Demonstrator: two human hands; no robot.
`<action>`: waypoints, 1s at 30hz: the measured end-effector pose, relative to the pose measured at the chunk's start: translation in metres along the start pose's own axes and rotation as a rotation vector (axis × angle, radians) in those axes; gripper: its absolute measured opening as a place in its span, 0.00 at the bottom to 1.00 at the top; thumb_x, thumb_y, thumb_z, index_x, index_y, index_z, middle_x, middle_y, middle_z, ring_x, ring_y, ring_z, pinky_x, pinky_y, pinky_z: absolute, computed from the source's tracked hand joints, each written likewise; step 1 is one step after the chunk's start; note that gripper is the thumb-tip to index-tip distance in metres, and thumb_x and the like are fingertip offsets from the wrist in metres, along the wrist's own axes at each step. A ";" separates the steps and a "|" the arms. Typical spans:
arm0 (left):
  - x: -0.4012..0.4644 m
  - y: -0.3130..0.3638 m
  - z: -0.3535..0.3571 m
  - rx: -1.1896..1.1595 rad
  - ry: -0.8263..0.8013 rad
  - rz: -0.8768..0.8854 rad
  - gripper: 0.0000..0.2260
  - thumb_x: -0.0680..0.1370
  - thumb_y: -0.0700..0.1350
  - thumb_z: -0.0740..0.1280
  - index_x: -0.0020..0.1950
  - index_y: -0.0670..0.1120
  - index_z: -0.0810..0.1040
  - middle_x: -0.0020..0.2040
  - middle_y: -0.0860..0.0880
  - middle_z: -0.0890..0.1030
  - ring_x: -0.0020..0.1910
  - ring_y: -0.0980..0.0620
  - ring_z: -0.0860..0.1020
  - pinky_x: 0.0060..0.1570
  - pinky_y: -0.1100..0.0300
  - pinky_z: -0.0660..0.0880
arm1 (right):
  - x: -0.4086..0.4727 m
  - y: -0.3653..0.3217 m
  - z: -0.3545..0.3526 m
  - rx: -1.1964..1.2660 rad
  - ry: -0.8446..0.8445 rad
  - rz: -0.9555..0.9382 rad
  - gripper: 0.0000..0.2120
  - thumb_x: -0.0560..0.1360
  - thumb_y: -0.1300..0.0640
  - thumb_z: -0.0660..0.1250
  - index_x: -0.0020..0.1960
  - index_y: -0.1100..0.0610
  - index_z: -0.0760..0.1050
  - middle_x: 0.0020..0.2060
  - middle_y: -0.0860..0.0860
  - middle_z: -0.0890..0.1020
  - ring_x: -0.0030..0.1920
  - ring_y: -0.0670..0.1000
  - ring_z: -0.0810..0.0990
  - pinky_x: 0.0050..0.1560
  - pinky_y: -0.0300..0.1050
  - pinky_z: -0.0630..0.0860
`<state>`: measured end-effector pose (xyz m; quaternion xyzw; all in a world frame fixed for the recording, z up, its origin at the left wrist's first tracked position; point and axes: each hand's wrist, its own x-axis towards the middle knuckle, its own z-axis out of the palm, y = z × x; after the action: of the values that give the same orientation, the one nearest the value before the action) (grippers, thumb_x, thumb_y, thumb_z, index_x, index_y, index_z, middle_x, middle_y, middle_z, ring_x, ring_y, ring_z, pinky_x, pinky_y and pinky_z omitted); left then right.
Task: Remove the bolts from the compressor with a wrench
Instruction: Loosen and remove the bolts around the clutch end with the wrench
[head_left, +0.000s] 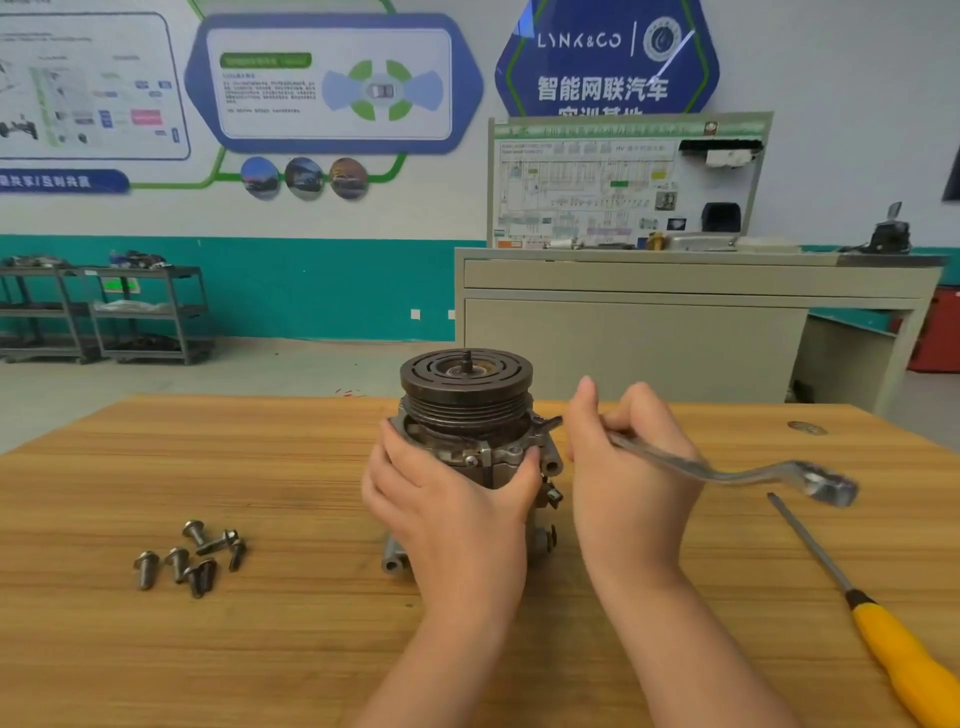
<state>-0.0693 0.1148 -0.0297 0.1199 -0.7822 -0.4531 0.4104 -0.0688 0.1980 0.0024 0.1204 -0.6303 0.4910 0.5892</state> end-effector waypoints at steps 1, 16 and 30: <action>0.000 0.000 -0.001 -0.003 -0.006 -0.008 0.56 0.62 0.67 0.69 0.77 0.35 0.51 0.74 0.37 0.60 0.71 0.40 0.55 0.72 0.46 0.53 | -0.002 -0.004 0.002 -0.047 -0.007 -0.051 0.20 0.76 0.55 0.64 0.32 0.48 0.56 0.21 0.44 0.63 0.25 0.40 0.68 0.27 0.27 0.59; 0.010 0.004 -0.008 0.146 -0.043 -0.020 0.56 0.58 0.70 0.75 0.72 0.34 0.62 0.66 0.36 0.69 0.62 0.38 0.64 0.65 0.45 0.64 | -0.010 -0.027 0.024 -0.123 0.206 0.304 0.21 0.76 0.62 0.66 0.28 0.53 0.61 0.21 0.48 0.69 0.25 0.48 0.70 0.27 0.47 0.69; 0.016 -0.002 -0.015 0.308 -0.119 0.099 0.23 0.75 0.36 0.66 0.68 0.29 0.67 0.62 0.31 0.73 0.57 0.33 0.72 0.58 0.43 0.69 | -0.017 -0.061 0.048 -0.290 0.322 0.450 0.23 0.77 0.63 0.64 0.29 0.52 0.56 0.21 0.45 0.65 0.23 0.45 0.62 0.24 0.33 0.63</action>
<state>-0.0679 0.0956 -0.0189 0.1157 -0.8702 -0.3134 0.3622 -0.0493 0.1240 0.0257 -0.1866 -0.6033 0.5267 0.5691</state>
